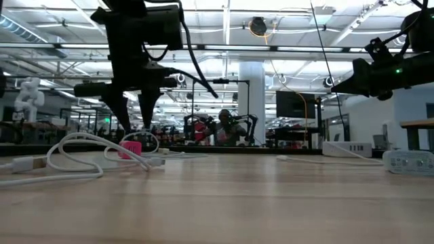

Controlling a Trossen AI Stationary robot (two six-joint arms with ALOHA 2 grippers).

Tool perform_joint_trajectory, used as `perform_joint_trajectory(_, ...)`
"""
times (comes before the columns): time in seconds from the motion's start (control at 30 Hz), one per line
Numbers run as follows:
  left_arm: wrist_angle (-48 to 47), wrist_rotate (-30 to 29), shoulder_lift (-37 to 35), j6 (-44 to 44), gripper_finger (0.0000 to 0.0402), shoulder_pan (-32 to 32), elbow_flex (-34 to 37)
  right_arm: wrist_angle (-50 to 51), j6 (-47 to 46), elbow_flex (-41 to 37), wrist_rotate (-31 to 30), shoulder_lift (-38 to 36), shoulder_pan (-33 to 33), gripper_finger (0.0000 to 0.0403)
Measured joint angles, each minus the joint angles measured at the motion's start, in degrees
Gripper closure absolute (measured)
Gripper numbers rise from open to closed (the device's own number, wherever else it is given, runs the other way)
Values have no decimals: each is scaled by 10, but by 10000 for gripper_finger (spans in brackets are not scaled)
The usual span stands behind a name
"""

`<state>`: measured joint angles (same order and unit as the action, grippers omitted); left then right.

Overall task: Insert USB
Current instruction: Insert the pink charger adapter into the bottom white outlet extension

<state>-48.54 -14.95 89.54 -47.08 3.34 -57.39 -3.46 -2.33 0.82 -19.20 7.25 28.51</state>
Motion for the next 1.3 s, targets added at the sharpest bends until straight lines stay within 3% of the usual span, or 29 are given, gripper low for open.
perform_joint_trajectory(0.33,-7,-17,36,-19,185,32,2,0,0,0,0,0,0,403)
perform_joint_trajectory(0.8,31,21,93,-12,184,43,3,0,0,0,0,0,0,403)
perform_joint_trajectory(0.97,38,44,95,35,197,25,3,0,0,0,0,0,0,403)
perform_joint_trajectory(1.13,49,37,94,98,249,5,-8,0,0,0,0,0,0,403)
perform_joint_trajectory(1.3,50,32,94,161,249,-3,-40,0,0,0,0,0,0,403)
